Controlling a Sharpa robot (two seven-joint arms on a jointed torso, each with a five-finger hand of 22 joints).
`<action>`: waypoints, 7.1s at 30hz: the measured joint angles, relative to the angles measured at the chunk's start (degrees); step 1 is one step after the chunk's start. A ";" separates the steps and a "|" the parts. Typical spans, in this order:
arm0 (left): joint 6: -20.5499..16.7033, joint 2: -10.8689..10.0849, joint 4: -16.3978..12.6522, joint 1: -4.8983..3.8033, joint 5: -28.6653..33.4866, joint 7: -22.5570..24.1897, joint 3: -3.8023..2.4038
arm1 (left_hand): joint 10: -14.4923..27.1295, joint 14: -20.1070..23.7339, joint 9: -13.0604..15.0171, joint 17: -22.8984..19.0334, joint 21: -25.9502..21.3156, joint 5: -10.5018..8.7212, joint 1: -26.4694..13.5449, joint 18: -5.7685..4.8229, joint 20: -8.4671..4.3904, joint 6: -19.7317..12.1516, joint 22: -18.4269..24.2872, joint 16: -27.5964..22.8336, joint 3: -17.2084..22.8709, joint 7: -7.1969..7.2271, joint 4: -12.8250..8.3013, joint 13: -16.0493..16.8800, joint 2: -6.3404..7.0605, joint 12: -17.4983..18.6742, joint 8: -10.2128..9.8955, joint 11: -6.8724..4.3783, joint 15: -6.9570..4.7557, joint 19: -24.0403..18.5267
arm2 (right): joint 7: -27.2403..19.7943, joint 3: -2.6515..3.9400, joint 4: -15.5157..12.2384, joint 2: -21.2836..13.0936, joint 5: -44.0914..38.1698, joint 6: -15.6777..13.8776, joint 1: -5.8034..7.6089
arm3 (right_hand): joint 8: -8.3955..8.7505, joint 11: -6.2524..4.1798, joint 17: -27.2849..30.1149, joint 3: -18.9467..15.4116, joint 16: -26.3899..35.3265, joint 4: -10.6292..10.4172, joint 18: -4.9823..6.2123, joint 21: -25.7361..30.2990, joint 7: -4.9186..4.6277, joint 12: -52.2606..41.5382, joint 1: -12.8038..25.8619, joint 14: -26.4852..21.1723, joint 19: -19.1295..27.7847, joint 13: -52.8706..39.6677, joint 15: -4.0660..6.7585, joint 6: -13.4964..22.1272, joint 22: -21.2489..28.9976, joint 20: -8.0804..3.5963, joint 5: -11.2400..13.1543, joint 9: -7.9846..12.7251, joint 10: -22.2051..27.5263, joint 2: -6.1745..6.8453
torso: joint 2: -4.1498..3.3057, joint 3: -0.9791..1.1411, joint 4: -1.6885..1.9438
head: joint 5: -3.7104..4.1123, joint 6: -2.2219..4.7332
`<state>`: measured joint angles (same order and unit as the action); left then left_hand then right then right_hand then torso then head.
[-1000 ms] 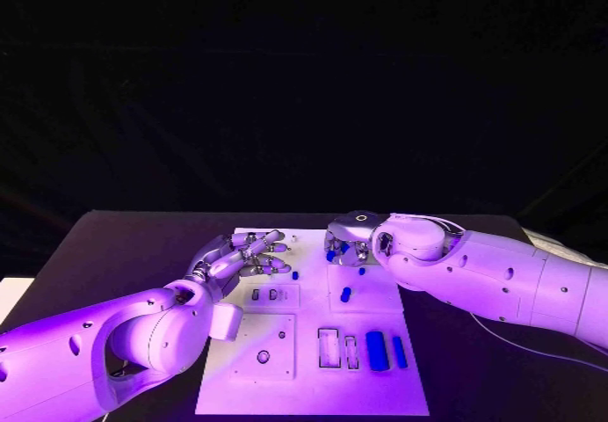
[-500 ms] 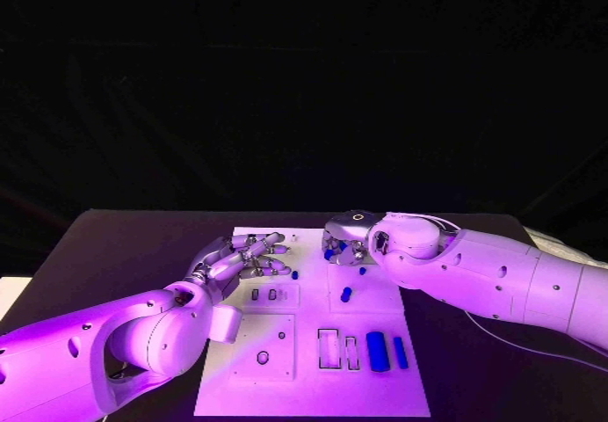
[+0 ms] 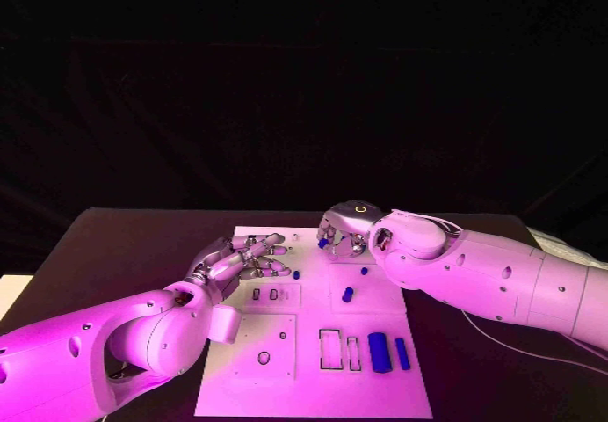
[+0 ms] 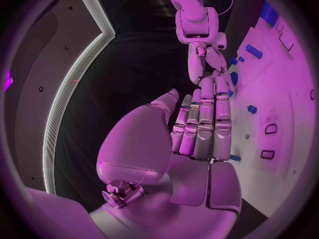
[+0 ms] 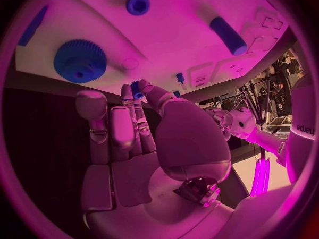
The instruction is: Assemble the parts on the task board
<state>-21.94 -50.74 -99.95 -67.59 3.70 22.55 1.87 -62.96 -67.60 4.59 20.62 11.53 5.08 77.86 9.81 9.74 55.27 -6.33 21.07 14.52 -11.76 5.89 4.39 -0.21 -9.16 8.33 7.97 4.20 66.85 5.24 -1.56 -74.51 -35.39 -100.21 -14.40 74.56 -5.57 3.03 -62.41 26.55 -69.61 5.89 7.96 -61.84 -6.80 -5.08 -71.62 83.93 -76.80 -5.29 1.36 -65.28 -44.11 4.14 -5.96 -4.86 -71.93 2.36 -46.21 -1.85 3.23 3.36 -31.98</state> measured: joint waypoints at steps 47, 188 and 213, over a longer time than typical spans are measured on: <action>-0.02 0.01 0.46 -0.02 0.04 -0.08 -0.01 | -0.01 0.20 0.03 0.22 0.00 0.00 -0.31 -0.01 0.00 -0.21 -0.01 0.32 0.66 -0.21 -0.19 -0.05 0.31 -0.35 0.28 0.00 -0.20 0.00 | 4.01 0.21 10.97 11.84 0.67 -4.89 -0.10 | 0.07 0.13 -0.13 0.10 -0.23 -0.54 -0.01 -2.97 0.00 0.76 -0.51 -0.01 -0.46 -0.17 -0.01 0.47 -3.46 -0.03 0.68 0.03 0.12 -0.35 | -1.30 -0.38 0.57 | 0.19 0.93; 0.26 -1.93 0.73 -0.01 0.20 -0.50 0.00 | 0.42 0.83 0.07 0.63 -0.21 0.00 -0.82 -0.01 0.00 -0.61 -0.01 0.89 2.26 -0.20 -0.85 -0.17 0.81 -0.35 0.28 0.00 0.01 0.00 | 12.07 0.65 -1.66 8.21 6.55 -5.55 -1.39 | -0.88 -1.85 -12.51 -8.84 -12.43 -10.10 -3.14 -17.84 -0.18 -55.80 -4.84 0.00 -4.26 -57.32 1.42 5.89 -25.11 -1.16 -5.20 -1.03 -3.05 1.76 | -1.19 0.05 -1.01 | -1.02 -0.10; 0.27 -2.09 0.61 -0.02 0.20 -0.48 -0.01 | 0.41 0.83 0.06 0.62 -0.21 0.00 -0.82 -0.03 0.00 -0.61 -0.01 0.89 2.26 -0.20 -0.85 -0.16 0.81 -0.35 0.28 0.01 0.01 0.00 | 12.12 0.54 1.22 9.59 5.44 -4.33 -1.97 | 1.95 1.25 -12.50 -9.78 -12.65 -13.81 -3.13 -17.84 -3.23 -47.60 -0.12 0.19 -3.83 -50.84 -0.85 16.99 -24.38 0.92 -3.87 -0.66 3.10 3.78 | -1.18 0.12 -1.10 | -0.95 -0.36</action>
<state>-21.68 -52.83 -99.34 -67.61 3.91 22.07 1.86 -62.55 -66.77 4.65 21.24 11.31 5.08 77.04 9.78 9.74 54.65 -6.34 21.96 16.78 -11.96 5.04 4.22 0.61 -9.51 8.61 7.97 4.21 66.85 17.36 -1.02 -73.29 -25.80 -94.77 -18.73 72.58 -3.63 4.28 -74.91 16.78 -82.27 -7.91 4.83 -79.68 -10.03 -52.68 -71.74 84.13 -80.62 -56.12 0.51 -48.28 -68.49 5.06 -9.83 -5.52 -68.83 6.14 -47.40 -1.74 2.13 2.41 -32.34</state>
